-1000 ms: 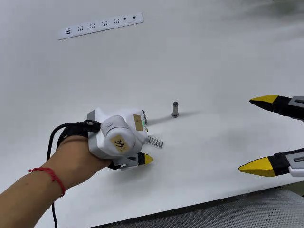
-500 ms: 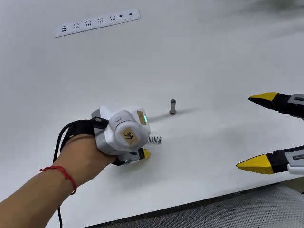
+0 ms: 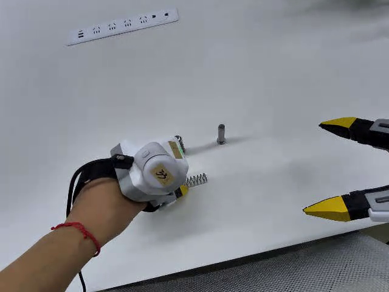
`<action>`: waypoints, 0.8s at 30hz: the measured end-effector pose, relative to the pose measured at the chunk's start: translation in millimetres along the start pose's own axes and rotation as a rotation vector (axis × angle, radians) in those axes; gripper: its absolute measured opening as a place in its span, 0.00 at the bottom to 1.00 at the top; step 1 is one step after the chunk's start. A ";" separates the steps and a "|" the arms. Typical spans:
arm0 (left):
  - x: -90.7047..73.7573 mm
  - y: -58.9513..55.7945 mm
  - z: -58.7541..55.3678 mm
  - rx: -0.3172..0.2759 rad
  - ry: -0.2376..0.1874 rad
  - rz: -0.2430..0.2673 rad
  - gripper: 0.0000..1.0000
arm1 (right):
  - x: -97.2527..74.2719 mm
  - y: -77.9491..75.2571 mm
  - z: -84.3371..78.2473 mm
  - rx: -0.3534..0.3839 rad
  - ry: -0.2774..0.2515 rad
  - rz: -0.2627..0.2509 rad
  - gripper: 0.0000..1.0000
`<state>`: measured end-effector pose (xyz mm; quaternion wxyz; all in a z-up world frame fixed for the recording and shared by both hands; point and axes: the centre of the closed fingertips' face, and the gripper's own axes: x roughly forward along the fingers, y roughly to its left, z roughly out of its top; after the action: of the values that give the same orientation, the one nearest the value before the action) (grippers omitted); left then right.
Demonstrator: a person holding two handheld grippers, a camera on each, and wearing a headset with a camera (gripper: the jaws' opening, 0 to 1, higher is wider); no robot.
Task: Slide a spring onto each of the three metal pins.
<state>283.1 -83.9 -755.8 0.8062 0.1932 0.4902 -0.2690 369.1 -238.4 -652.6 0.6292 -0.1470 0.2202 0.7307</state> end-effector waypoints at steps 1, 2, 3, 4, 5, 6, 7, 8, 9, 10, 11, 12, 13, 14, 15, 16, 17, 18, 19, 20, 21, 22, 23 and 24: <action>0.2 0.4 0.3 0.000 -0.001 0.000 0.11 | 0.6 0.7 0.1 0.002 -0.001 0.002 0.90; 0.3 0.3 0.5 -0.005 -0.003 0.000 0.11 | 0.9 0.9 -0.2 0.003 -0.001 0.003 0.90; 0.4 0.4 0.9 -0.010 -0.006 -0.002 0.11 | 1.3 1.4 -0.4 0.003 0.000 0.004 0.90; 0.6 -0.3 1.3 -0.016 -0.009 -0.006 0.11 | 1.8 1.9 -0.6 0.002 0.000 0.006 0.90; 0.5 -0.5 1.5 -0.021 -0.010 -0.008 0.11 | 2.1 2.1 -0.6 0.003 0.000 0.007 0.90; 0.5 -0.4 1.8 -0.031 -0.013 -0.008 0.11 | 2.3 2.5 -0.4 0.003 0.001 0.008 0.90; 0.5 -1.0 1.9 -0.036 -0.015 -0.011 0.11 | 2.4 2.8 -0.3 0.003 0.001 0.009 0.90; 0.0 -2.1 2.7 -0.042 -0.018 -0.015 0.11 | 2.7 3.1 -0.2 0.004 0.003 0.010 0.90; 0.0 -3.8 3.2 -0.047 -0.021 -0.021 0.11 | 2.9 3.4 0.0 0.003 0.004 0.011 0.90; -0.4 -4.8 3.5 -0.047 -0.023 -0.024 0.11 | 3.3 3.7 0.2 0.003 0.005 0.012 0.90; -0.6 -5.7 3.7 -0.048 -0.025 -0.026 0.10 | 3.7 4.2 0.5 0.002 0.005 0.013 0.90; -1.0 -6.7 3.8 -0.048 -0.026 -0.026 0.10 | 4.8 6.0 0.7 0.003 0.005 0.015 0.90; -1.5 -7.2 4.0 -0.049 -0.029 -0.025 0.10 | 5.7 6.9 0.9 0.002 0.005 0.017 0.90; -2.1 -8.6 4.7 -0.057 -0.035 -0.029 0.10 | 7.0 6.6 0.4 0.000 0.006 0.019 0.90; -2.9 -9.7 5.5 -0.065 -0.042 -0.033 0.10 | 8.0 6.9 0.3 0.000 0.007 0.021 0.90; -4.3 -11.0 7.2 -0.074 -0.052 -0.035 0.10 | 9.4 8.5 0.3 0.002 0.008 0.026 0.90; -5.6 -11.8 7.9 -0.076 -0.056 -0.036 0.10 | 10.3 9.8 0.7 0.000 0.008 0.029 0.90; -6.7 -12.5 8.8 -0.077 -0.061 -0.036 0.10 | 11.3 10.9 1.4 -0.003 0.007 0.033 0.90; -8.6 -13.6 10.4 -0.083 -0.071 -0.037 0.10 | 12.4 12.8 2.8 -0.004 0.006 0.037 0.90; -9.7 -14.4 11.1 -0.088 -0.076 -0.038 0.10 | 13.0 13.6 3.8 -0.003 0.004 0.041 0.90; -11.2 -15.6 11.9 -0.091 -0.082 -0.040 0.10 | 13.7 13.8 4.2 -0.004 0.002 0.043 0.90; -12.3 -16.4 12.4 -0.091 -0.087 -0.041 0.10 | 14.3 13.9 4.6 -0.005 0.002 0.043 0.90; -13.4 -16.8 13.2 -0.095 -0.092 -0.041 0.10 | 14.7 14.0 5.0 -0.007 0.002 0.043 0.89; -14.9 -17.3 14.3 -0.103 -0.102 -0.042 0.10 | 15.5 14.7 6.2 -0.005 0.000 0.046 0.89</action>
<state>276.6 -102.0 -736.9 0.8332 0.1271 0.4658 -0.2695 352.4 -223.7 -652.8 0.6119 -0.1434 0.2214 0.7456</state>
